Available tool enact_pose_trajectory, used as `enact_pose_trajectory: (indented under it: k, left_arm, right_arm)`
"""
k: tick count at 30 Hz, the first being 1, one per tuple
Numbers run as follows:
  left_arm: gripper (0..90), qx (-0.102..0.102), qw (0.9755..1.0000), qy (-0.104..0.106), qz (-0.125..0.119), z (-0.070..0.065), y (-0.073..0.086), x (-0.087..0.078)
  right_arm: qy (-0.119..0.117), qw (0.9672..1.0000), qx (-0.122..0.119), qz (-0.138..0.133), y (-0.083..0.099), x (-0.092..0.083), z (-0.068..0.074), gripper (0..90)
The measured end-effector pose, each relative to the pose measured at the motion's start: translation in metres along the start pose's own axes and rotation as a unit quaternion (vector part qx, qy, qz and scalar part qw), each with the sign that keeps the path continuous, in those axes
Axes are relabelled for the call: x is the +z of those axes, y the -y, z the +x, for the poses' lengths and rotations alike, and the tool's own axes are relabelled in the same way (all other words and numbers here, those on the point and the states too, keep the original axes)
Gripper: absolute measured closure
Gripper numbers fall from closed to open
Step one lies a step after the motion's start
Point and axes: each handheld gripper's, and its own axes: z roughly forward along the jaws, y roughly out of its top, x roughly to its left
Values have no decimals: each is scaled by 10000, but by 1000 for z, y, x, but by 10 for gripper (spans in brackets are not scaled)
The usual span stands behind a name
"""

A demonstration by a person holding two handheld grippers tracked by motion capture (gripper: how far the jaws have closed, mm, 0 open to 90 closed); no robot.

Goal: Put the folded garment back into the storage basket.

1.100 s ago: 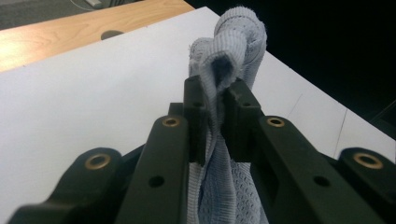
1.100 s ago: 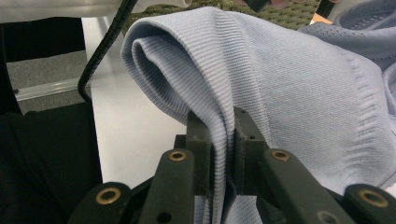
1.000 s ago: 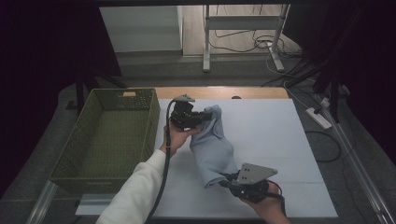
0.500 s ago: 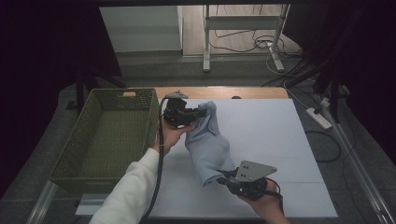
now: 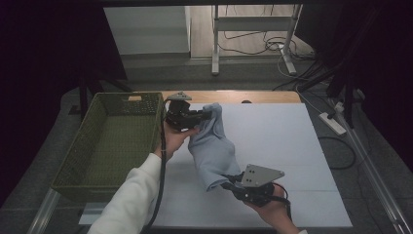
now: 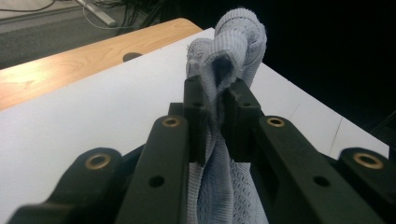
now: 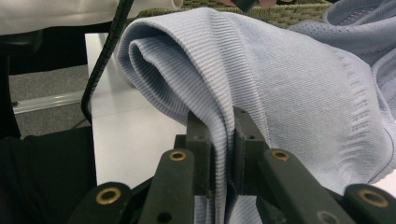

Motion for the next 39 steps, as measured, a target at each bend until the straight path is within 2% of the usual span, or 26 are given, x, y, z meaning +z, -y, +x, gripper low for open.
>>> enact_pose_trajectory:
  k: [11, 39]
  left_arm:
    - [799, -52, 10000, -41, -61, 7, -1, -11]
    - [799, -80, 9996, -193, -175, 21, -1, -36]
  right_arm:
    - [-64, 9999, -99, -53, -12, 11, 2, 792]
    - [-166, 9997, -141, -128, -26, 31, 2, 792]
